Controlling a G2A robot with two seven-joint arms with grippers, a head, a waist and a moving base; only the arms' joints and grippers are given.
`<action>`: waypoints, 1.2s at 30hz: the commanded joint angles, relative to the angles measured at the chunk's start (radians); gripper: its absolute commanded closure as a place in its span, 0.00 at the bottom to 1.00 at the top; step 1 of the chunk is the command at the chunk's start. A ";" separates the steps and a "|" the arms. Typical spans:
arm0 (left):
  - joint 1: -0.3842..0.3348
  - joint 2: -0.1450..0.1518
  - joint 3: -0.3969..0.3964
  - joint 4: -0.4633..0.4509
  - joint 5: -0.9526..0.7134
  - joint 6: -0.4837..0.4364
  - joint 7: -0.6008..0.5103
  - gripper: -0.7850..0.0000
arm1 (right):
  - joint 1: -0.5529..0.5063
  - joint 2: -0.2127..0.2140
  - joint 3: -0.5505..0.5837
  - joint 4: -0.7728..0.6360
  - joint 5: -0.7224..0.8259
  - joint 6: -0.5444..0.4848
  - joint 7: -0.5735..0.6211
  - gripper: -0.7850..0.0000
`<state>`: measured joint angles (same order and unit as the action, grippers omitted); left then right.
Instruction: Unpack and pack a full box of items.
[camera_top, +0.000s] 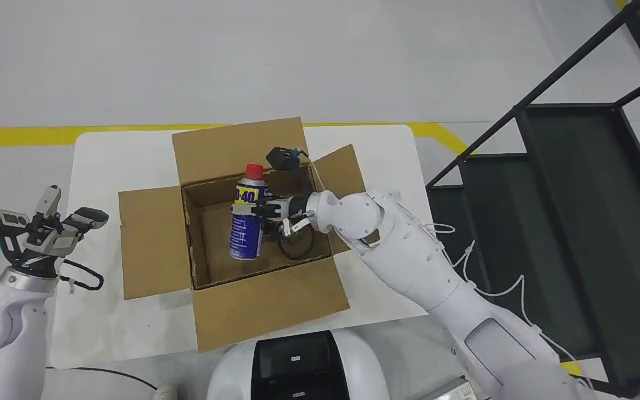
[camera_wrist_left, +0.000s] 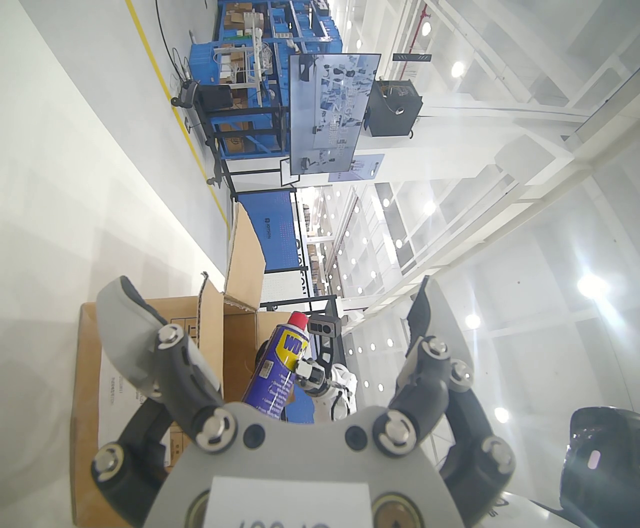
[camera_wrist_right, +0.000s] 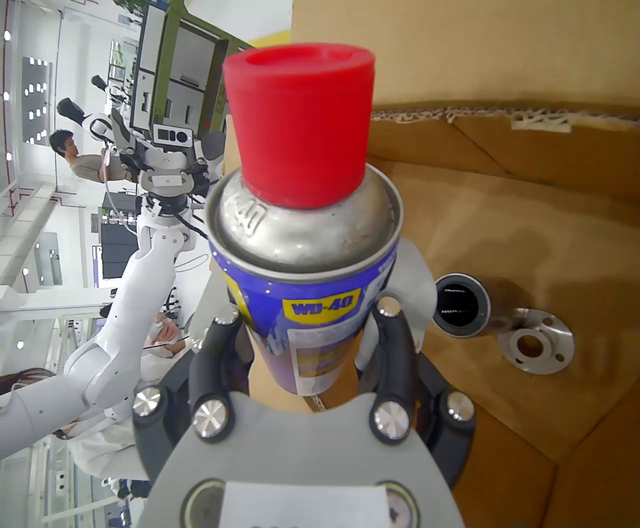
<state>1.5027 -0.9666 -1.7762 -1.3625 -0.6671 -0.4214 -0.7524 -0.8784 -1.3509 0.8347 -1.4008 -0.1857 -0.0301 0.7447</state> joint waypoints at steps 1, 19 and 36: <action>0.000 0.000 0.000 0.000 0.000 0.000 0.000 0.00 | 0.007 -0.001 -0.002 0.003 -0.001 -0.006 0.008 1.00; 0.000 0.000 0.000 0.000 0.000 0.000 0.000 0.00 | 0.089 -0.039 -0.090 0.095 0.056 0.080 0.100 1.00; 0.000 0.000 0.000 0.000 0.000 0.000 0.000 0.00 | 0.342 -0.237 -0.343 0.564 0.161 0.132 0.173 1.00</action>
<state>1.5027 -0.9666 -1.7762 -1.3625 -0.6671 -0.4214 -0.7524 -0.5398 -1.5791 0.4980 -0.8544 -0.0316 0.1066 0.9133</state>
